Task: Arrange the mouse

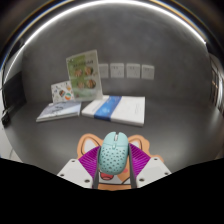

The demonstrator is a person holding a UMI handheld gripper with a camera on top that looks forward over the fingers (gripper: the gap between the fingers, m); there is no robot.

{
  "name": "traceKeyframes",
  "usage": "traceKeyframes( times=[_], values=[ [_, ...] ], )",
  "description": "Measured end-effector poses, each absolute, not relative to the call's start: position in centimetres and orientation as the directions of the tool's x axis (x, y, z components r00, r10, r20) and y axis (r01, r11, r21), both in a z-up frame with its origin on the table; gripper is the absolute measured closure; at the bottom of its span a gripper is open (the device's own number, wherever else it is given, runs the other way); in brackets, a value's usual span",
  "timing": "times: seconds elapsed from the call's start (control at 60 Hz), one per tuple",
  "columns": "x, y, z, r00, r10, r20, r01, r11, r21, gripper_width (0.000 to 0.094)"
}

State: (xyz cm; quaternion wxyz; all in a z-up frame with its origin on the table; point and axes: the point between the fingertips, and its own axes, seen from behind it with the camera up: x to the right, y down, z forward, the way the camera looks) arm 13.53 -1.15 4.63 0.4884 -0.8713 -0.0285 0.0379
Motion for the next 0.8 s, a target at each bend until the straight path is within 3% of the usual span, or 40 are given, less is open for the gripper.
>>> traceKeyframes(
  times=[0.15,0.2,0.217,0.233,0.25,0.267,0.333,0.35,0.417,0.467,0.667,0.8],
  values=[
    [13.4,-1.1,-0.6,0.993,0.109,-0.044,0.030,-0.592,-0.805,0.0506],
    [13.3,-0.9,-1.0,0.993,0.111,-0.048,0.027,-0.584,-0.811,0.0479],
    [13.2,-1.0,-1.0,0.992,0.114,-0.047,0.029,-0.586,-0.810,0.0396],
    [13.2,-1.1,-1.1,0.992,0.118,-0.043,0.035,-0.589,-0.808,0.0450],
    [13.2,-1.1,-1.2,0.992,0.123,-0.039,0.041,-0.593,-0.805,0.0379],
    [13.2,-1.1,-1.1,0.991,0.127,-0.039,0.044,-0.592,-0.805,0.0409],
    [13.3,-1.5,-1.1,0.990,0.136,-0.042,0.050,-0.607,-0.793,0.0329],
    [13.3,-1.7,-1.1,0.990,0.138,-0.042,0.052,-0.612,-0.789,0.0240],
    [13.5,-2.5,-0.7,0.987,0.159,-0.035,0.067,-0.595,-0.801,0.0033],
    [13.6,-3.5,0.0,0.985,0.167,-0.045,0.060,-0.577,-0.814,0.0099],
    [15.6,-11.6,2.5,0.977,0.191,-0.099,0.021,-0.546,-0.838,0.0089],
    [18.9,-17.3,1.9,0.978,0.152,-0.144,-0.035,-0.558,-0.829,0.0094]
  ],
)
